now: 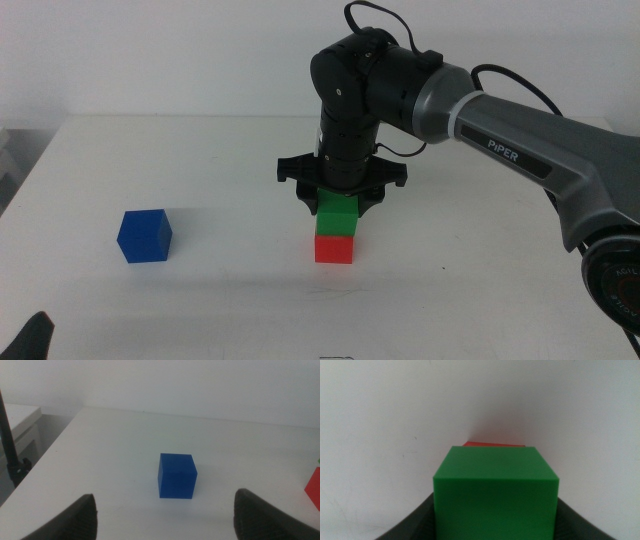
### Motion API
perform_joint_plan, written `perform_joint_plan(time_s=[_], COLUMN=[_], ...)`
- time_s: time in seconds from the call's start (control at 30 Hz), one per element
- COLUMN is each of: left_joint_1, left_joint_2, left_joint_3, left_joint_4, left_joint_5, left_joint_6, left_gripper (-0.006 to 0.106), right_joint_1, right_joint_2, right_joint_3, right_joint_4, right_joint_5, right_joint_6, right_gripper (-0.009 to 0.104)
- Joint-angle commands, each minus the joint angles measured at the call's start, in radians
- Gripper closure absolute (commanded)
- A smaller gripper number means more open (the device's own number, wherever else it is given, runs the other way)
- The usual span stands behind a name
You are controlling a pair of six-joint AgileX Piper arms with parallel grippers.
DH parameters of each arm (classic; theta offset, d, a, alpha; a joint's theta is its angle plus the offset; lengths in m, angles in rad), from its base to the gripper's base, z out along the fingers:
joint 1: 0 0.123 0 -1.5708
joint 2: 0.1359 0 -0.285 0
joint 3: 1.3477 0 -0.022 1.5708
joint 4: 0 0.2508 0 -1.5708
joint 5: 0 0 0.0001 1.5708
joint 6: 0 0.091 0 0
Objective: Stack red cubes first, then green, then blue cubes in a specific spot.
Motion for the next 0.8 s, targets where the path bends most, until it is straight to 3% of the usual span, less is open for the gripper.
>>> perform_joint_plan(time_s=[0.0,0.17,0.27,0.53,0.77], left_joint_1=[0.001,0.001,0.001,0.001,0.001], left_joint_2=[-0.020,-0.020,-0.020,-0.020,-0.020], left_joint_3=[-0.003,-0.003,-0.003,-0.003,-0.003], left_joint_4=[0.001,0.001,0.001,0.001,0.001], left_joint_5=[-0.084,-0.084,-0.084,-0.084,-0.084], left_joint_6=[-0.003,-0.003,-0.003,-0.003,-0.003], left_gripper=[0.007,0.007,0.007,0.007,0.007], right_joint_1=[-0.002,-0.005,-0.011,-0.038,-0.111], right_joint_2=[-0.057,-0.057,-0.069,-0.261,-0.548], right_joint_3=[-0.032,-0.033,-0.033,-0.033,0.108], right_joint_4=[-0.008,-0.011,-0.011,-0.057,-0.059], right_joint_5=[0.068,0.064,0.066,0.068,0.045], right_joint_6=[-0.004,0.003,0.003,-0.099,-0.323], right_gripper=[0.046,0.026,0.020,0.020,0.020])
